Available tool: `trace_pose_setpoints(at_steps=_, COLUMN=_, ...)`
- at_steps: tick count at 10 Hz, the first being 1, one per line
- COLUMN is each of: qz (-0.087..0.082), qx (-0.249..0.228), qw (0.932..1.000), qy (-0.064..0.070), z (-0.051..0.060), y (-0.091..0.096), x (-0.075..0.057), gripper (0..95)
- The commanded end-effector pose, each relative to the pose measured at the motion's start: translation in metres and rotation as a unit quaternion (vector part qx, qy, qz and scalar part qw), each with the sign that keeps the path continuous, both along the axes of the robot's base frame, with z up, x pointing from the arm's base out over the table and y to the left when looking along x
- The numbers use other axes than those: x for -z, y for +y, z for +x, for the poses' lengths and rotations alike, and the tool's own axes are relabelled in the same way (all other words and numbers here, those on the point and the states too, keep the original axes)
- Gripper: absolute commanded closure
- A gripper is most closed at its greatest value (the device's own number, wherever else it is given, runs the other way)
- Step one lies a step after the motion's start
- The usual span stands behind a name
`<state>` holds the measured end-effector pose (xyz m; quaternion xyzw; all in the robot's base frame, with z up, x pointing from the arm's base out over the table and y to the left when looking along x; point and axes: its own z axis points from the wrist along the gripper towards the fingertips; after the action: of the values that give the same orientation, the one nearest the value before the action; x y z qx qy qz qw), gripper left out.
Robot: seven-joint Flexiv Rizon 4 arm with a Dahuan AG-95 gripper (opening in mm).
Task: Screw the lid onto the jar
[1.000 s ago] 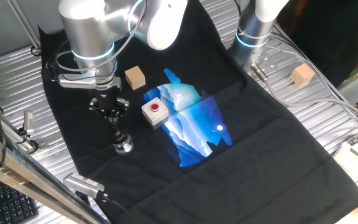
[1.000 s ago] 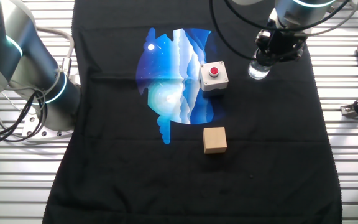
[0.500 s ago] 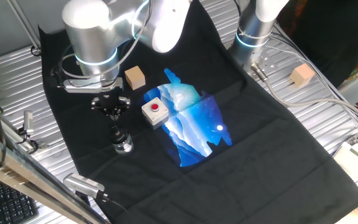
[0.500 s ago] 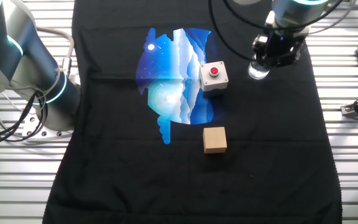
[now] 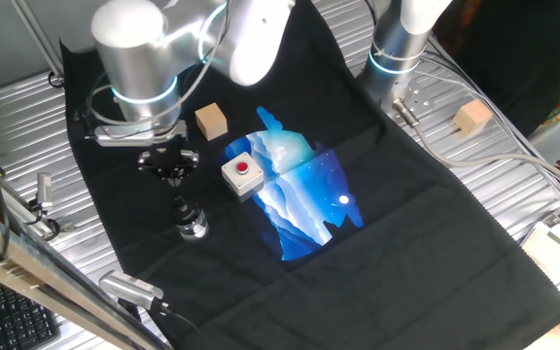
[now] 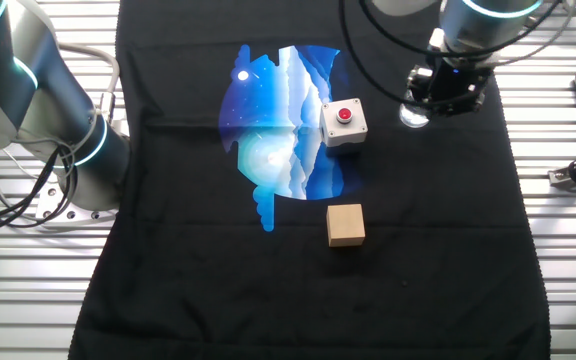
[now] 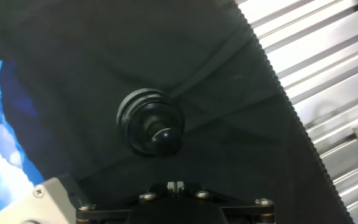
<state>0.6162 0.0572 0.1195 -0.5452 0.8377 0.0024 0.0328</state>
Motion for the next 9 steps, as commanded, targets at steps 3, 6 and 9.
trace_pose_setpoints(at_steps=3, qz=-0.012, qx=-0.023, qw=0.9997, qy=0.005, z=0.005, y=0.002, x=-0.002, gripper=95.0)
trace_pose_setpoints(at_steps=6, qz=-0.043, qx=-0.059, qw=0.9972, qy=0.019, z=0.002, y=-0.004, x=-0.007, gripper=95.0)
trace_pose_setpoints(at_steps=9, qz=-0.041, qx=0.007, qw=0.9985, qy=0.037, z=-0.002, y=-0.014, x=-0.020, gripper=95.0)
